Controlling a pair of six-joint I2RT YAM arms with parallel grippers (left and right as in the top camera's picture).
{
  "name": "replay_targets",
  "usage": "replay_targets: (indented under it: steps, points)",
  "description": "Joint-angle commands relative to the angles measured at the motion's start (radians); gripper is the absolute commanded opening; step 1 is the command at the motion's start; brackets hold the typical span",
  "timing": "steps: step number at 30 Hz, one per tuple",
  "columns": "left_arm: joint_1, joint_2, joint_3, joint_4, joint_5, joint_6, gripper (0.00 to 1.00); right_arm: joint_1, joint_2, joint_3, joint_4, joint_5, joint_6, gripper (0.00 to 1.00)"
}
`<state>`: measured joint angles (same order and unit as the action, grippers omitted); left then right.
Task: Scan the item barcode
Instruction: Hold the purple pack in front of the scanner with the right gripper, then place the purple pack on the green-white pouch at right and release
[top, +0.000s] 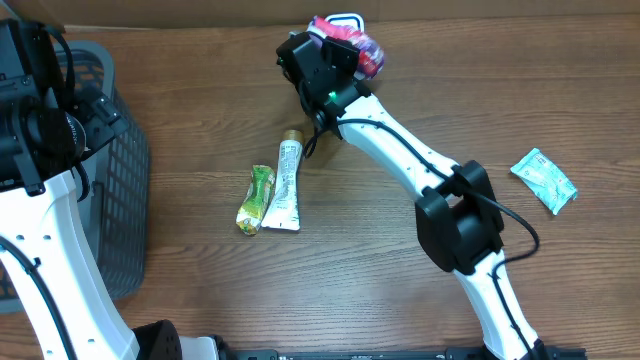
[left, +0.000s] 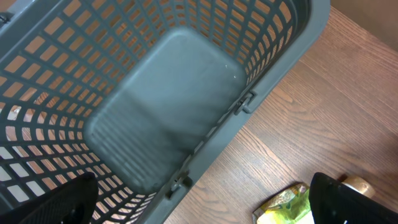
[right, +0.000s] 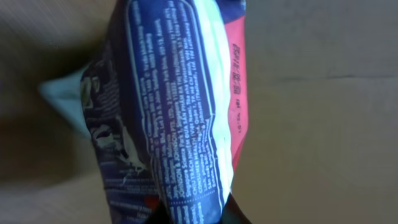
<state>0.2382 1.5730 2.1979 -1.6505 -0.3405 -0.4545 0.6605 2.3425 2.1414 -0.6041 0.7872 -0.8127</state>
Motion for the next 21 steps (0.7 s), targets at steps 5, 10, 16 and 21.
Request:
replay_targets:
  steps: [5, 10, 16, 21]
  points:
    - [0.004, 0.004, -0.004, 0.002, 0.001, -0.018, 0.99, 0.020, -0.362, 0.024, -0.293, -0.414, 0.529, 0.04]
    - [0.004, 0.004, -0.004, 0.002, 0.001, -0.018, 1.00, -0.021, -0.510, 0.024, -0.566, -0.639, 0.924, 0.04]
    - [0.004, 0.004, -0.004, 0.002, 0.001, -0.018, 1.00, -0.236, -0.579, 0.024, -0.892, -0.673, 1.262, 0.04]
    - [0.004, 0.004, -0.004, 0.002, 0.001, -0.018, 0.99, -0.492, -0.560, -0.031, -0.978, -0.749, 1.374, 0.04]
